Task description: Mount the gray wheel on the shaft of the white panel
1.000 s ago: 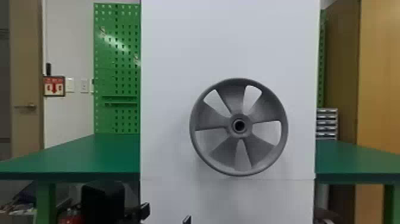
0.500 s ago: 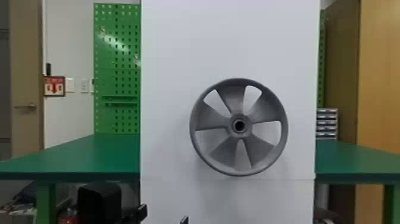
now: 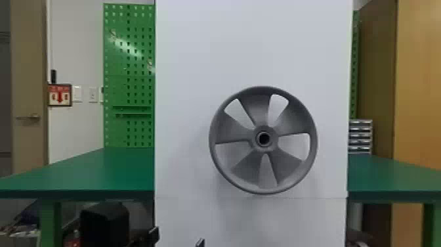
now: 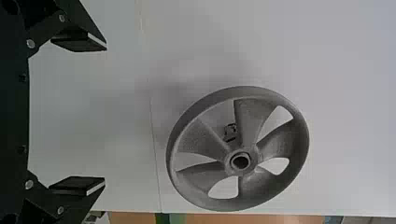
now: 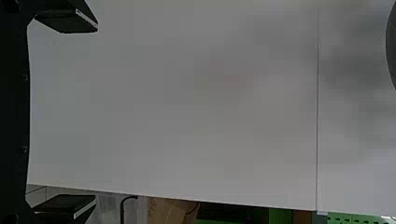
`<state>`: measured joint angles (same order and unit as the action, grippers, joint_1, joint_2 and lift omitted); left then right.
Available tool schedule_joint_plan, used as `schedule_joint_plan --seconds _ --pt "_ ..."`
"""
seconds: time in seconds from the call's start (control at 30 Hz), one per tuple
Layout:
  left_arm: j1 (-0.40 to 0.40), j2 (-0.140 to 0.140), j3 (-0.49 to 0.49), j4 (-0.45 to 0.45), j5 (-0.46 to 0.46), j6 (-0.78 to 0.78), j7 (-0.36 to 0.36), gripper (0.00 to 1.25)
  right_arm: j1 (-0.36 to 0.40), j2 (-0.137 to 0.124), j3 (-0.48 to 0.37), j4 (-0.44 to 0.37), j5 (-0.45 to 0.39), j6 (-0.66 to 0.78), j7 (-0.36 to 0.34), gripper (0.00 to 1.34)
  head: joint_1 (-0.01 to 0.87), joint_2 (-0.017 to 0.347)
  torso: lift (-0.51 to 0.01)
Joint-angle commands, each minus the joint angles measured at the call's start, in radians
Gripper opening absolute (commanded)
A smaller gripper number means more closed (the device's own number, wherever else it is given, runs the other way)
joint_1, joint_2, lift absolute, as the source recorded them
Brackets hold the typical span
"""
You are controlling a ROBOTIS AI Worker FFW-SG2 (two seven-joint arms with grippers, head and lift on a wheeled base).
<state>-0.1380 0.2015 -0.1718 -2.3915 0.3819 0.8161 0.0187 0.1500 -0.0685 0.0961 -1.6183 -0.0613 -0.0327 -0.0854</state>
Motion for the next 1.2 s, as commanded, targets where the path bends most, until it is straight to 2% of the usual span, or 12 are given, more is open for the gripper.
schedule_joint_plan --seconds 0.0,0.43,0.77,1.17 --pt "0.001 -0.004 0.001 0.0 -0.001 -0.002 0.0 1.0 0.0 -0.013 0.008 0.015 0.001 -0.033 0.0 1.34 0.038 0.04 -0.51" --pt "0.011 -0.017 0.006 0.0 0.0 -0.005 0.0 1.0 -0.006 0.001 -0.009 0.032 0.006 -0.047 0.0 1.33 0.038 0.04 -0.51" --pt "0.021 -0.017 0.015 0.0 0.018 -0.003 -0.011 1.0 -0.006 0.027 -0.026 0.051 0.009 -0.065 0.0 1.31 0.038 0.04 -0.51" --pt "0.028 -0.016 0.028 0.002 0.038 -0.002 -0.028 1.0 -0.02 0.038 -0.026 0.072 0.008 -0.072 0.0 1.29 0.038 0.04 -0.51"
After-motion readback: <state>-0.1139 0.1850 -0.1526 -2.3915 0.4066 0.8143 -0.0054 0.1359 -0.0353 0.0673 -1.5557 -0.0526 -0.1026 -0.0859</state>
